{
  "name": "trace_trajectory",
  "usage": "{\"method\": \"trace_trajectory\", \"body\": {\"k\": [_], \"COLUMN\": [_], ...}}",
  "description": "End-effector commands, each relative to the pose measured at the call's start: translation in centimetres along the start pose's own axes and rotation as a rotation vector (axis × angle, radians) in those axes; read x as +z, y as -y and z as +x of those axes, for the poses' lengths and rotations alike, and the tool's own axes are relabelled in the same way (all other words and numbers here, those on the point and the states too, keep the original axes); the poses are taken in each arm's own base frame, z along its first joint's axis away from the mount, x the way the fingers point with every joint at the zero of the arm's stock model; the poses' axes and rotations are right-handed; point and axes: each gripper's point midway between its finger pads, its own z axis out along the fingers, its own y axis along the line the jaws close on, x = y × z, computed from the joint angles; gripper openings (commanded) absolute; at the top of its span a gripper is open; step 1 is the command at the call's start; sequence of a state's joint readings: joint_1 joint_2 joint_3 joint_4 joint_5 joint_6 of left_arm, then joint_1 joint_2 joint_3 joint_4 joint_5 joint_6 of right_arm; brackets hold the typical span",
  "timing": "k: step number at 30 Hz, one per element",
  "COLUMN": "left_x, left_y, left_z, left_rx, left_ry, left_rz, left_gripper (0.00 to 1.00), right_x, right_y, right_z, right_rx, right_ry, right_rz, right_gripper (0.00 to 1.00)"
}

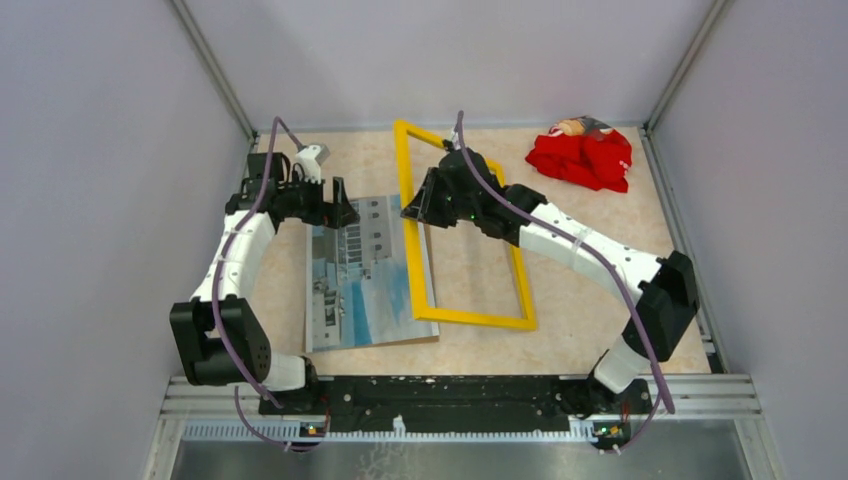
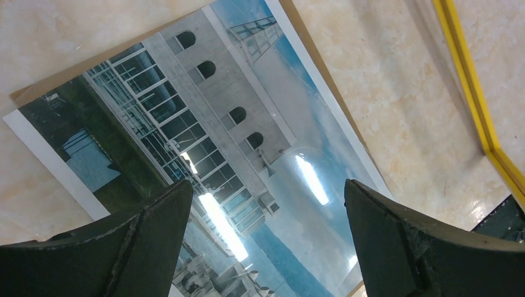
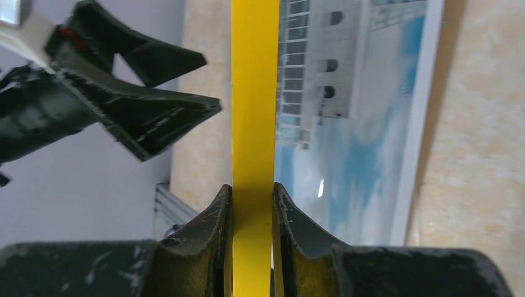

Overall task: Put the photo into the frame
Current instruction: Turn over the photo frame at the center of the board.

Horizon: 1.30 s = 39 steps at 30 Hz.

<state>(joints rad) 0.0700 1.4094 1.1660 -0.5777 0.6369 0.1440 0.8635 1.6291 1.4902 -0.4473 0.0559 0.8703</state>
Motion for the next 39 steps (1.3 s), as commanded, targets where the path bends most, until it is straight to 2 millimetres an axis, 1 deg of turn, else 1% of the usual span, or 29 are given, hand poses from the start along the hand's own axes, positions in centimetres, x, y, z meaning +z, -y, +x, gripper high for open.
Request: {"method": "trace_trajectory", "body": {"k": [1, 3, 7, 10, 13, 16, 18, 21, 23, 27, 28, 30, 33, 34, 36, 37, 39], "left_x": [-0.6, -0.6, -0.4, -0.8, -1.3, -1.6, -1.7, -1.4, -0.8, 0.4, 0.8, 1.6, 2.7, 2.9, 3.4, 3.6, 4.0], "left_y": [1.8, 2.4, 3.8, 4.8, 6.1, 8.2, 9.1, 10.2, 11.0, 12.6, 12.9, 13.7, 14.4, 14.6, 14.8, 15.1, 15.5], "left_z": [-0.6, -0.6, -0.8, -2.1, -3.9, -5.6, -6.9, -8.6, -9.2, -10.3, -10.5, -10.9, -11.3, -11.6, -12.0, -12.1, -12.3], "left_rx": [-0.01, -0.021, -0.021, -0.003, 0.018, 0.061, 0.076, 0.081, 0.085, 0.111, 0.118, 0.134, 0.147, 0.153, 0.16, 0.166, 0.18], "left_ry": [0.025, 0.024, 0.033, 0.072, 0.124, 0.164, 0.199, 0.246, 0.247, 0.251, 0.25, 0.246, 0.231, 0.23, 0.229, 0.227, 0.221], "left_rz": [0.062, 0.082, 0.126, 0.153, 0.178, 0.205, 0.2, 0.197, 0.209, 0.201, 0.197, 0.186, 0.178, 0.176, 0.169, 0.171, 0.172], "left_gripper": [0.99, 0.99, 0.99, 0.99, 0.99, 0.99, 0.99, 0.99, 0.99, 0.99, 0.99, 0.99, 0.99, 0.99, 0.99, 0.99, 0.99], "right_x": [-5.5, -6.8, -8.6, -9.6, -10.3, -10.6, -10.4, -9.9, -9.8, -10.0, -10.1, -10.1, -9.9, -9.9, -10.1, -10.5, -11.0], "right_y": [-8.2, -9.6, -11.3, -12.1, -12.3, -12.2, -11.7, -10.2, -9.0, -7.1, -6.9, -6.5, -6.1, -6.1, -5.9, -6.1, -5.7], "right_z": [-3.2, -3.8, -4.7, -5.1, -5.6, -5.8, -5.7, -5.3, -5.0, -5.3, -5.3, -5.3, -5.0, -4.8, -4.6, -4.9, -5.0], "right_rx": [0.082, 0.113, 0.182, 0.234, 0.264, 0.287, 0.293, 0.317, 0.349, 0.373, 0.37, 0.358, 0.332, 0.317, 0.278, 0.253, 0.195], "right_ry": [0.042, 0.043, 0.019, -0.015, -0.031, -0.051, -0.066, -0.089, -0.095, -0.084, -0.087, -0.092, -0.126, -0.139, -0.15, -0.146, -0.139], "right_rz": [-0.295, -0.363, -0.488, -0.568, -0.604, -0.633, -0.626, -0.61, -0.608, -0.605, -0.602, -0.593, -0.566, -0.559, -0.537, -0.528, -0.481], "right_gripper": [0.0, 0.0, 0.0, 0.0, 0.0, 0.0, 0.0, 0.0, 0.0, 0.14, 0.2, 0.35, 0.53, 0.62, 0.7, 0.75, 0.84]}}
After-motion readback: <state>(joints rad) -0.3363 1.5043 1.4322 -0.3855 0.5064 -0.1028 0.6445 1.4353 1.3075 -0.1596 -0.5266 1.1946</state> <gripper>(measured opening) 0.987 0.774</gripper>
